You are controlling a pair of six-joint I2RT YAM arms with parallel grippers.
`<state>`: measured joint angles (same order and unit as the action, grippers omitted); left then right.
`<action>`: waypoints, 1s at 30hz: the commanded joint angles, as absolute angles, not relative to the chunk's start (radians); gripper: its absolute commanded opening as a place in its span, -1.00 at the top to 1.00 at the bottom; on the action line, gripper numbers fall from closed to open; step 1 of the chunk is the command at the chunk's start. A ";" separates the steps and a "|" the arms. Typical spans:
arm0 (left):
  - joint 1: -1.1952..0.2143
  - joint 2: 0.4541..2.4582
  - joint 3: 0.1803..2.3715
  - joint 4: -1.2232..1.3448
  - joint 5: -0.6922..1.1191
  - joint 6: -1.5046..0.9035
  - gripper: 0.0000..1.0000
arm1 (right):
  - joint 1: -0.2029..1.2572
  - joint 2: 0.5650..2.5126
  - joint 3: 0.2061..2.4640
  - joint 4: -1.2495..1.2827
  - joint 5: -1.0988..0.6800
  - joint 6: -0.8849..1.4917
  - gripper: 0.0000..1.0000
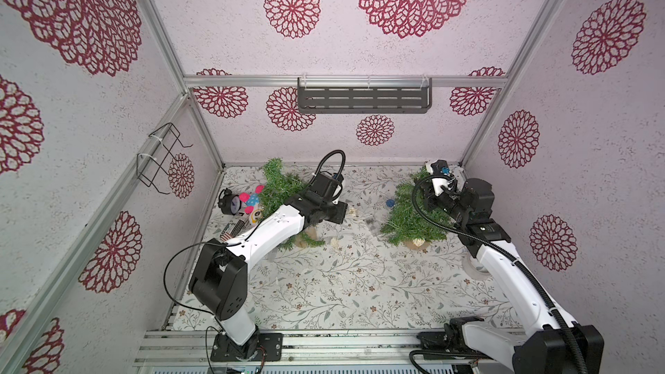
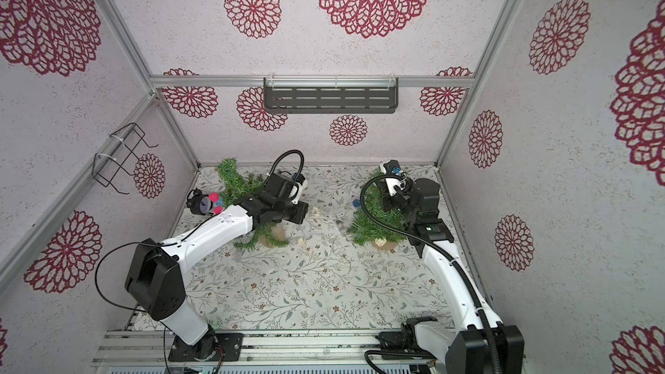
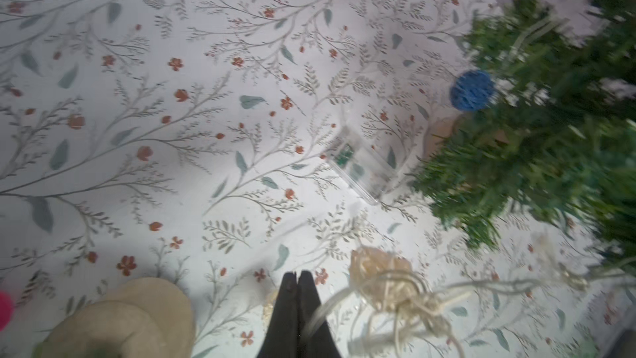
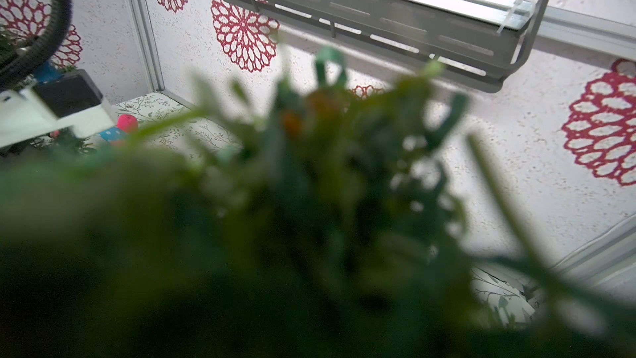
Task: Wrap string light around the christmas tree
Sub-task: Wrap the light string around the Christmas tree.
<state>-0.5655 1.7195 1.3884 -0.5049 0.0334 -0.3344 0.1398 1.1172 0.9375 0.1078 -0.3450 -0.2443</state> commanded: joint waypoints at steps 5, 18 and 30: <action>-0.537 1.819 1.516 -0.543 0.013 -0.363 1.00 | 0.133 1.049 0.951 0.203 -0.388 -0.270 1.00; -0.566 1.889 1.606 -0.482 0.076 -0.313 1.00 | 0.133 1.038 0.938 0.203 -0.430 -0.239 1.00; -0.548 2.056 1.812 -0.387 0.124 -0.303 1.00 | 0.133 1.014 0.926 0.253 -0.543 -0.127 1.00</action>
<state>-0.5621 2.0338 1.7866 -0.4648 0.0975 -0.3191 0.1379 1.0710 0.9047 0.1028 -0.4789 -0.1844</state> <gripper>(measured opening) 0.041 0.168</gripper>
